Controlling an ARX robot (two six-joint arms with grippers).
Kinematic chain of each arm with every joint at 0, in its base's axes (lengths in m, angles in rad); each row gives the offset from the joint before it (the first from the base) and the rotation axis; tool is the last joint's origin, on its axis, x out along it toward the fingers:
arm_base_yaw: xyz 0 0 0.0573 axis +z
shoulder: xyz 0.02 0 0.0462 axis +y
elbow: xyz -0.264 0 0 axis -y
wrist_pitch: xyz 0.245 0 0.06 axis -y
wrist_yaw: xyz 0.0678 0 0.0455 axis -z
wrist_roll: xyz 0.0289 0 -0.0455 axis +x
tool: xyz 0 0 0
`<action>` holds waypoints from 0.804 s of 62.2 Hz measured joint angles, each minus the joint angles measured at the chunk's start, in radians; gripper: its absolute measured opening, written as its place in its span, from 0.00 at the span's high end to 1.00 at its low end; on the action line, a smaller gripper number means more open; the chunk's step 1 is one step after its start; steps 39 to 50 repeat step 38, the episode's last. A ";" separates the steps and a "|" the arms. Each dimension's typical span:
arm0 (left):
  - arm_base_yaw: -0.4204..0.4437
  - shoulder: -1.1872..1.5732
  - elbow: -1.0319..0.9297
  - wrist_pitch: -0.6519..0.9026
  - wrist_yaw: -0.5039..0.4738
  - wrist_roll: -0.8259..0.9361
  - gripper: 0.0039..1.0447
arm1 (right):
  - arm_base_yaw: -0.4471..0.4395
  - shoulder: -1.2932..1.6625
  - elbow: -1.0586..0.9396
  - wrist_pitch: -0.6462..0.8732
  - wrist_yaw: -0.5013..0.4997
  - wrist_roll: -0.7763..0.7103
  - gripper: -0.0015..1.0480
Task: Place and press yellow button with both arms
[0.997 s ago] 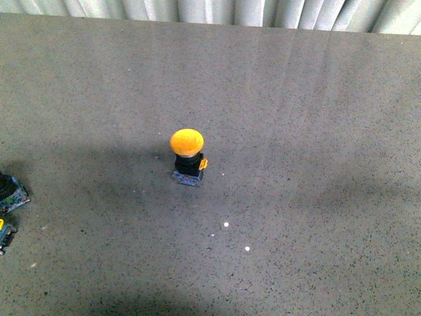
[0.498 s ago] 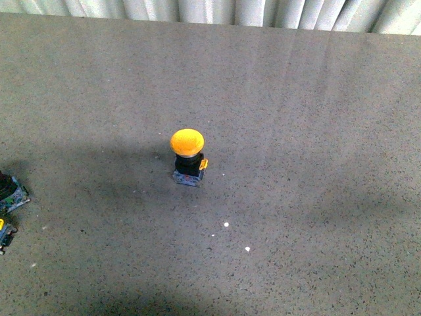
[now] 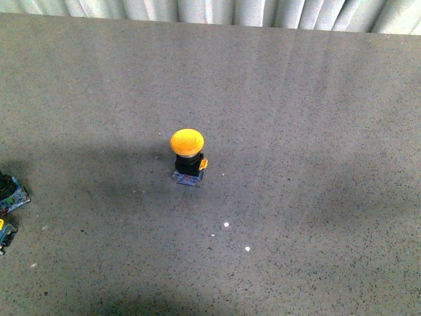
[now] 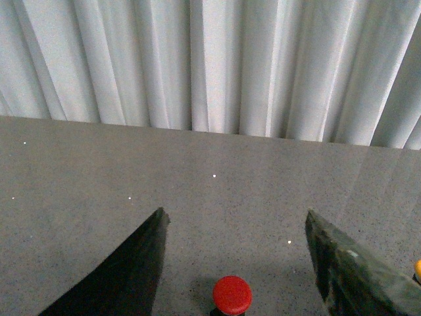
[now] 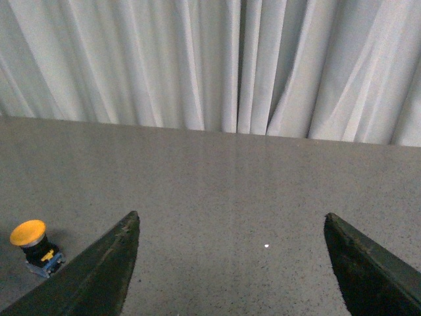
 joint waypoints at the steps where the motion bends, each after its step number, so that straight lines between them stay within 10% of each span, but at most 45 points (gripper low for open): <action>1: 0.000 0.000 0.000 0.000 0.000 0.000 0.30 | 0.000 0.000 0.000 0.000 0.000 0.000 0.16; 10: 0.000 0.000 0.000 0.000 0.000 0.002 0.07 | 0.000 0.000 0.000 0.000 0.000 0.000 0.09; 50: 0.000 0.000 0.000 0.000 0.000 0.003 0.09 | 0.000 0.000 0.000 0.000 0.000 0.000 0.09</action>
